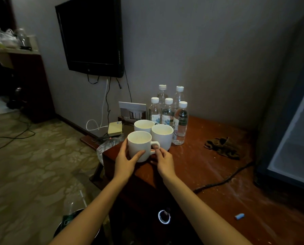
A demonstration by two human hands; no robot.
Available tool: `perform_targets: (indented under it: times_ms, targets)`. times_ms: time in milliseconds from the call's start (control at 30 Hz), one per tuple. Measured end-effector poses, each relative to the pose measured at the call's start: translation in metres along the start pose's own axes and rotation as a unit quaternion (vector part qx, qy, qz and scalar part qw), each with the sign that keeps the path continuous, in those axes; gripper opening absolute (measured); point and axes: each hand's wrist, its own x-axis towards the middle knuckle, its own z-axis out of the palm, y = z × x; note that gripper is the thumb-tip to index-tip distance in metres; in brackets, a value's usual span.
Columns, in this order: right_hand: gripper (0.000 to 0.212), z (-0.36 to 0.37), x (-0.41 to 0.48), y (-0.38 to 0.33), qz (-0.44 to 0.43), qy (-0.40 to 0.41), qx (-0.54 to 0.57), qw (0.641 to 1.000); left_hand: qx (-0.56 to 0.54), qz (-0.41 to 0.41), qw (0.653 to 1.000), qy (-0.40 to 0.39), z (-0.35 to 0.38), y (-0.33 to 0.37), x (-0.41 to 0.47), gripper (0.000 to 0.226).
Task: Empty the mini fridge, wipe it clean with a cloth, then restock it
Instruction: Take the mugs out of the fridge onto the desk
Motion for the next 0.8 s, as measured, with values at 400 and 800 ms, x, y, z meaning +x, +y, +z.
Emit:
perform_targets:
  times_ms: [400, 800]
  targets:
    - [0.024, -0.004, 0.012, 0.011, 0.016, 0.021, 0.009, 1.000, -0.018, -0.019, 0.998, -0.065, 0.002, 0.001, 0.020, 0.075]
    - [0.019, -0.007, 0.008, 0.006, 0.035, 0.009, -0.017, 0.999, 0.039, -0.033, 0.996, -0.068, 0.005, 0.004, 0.010, 0.078]
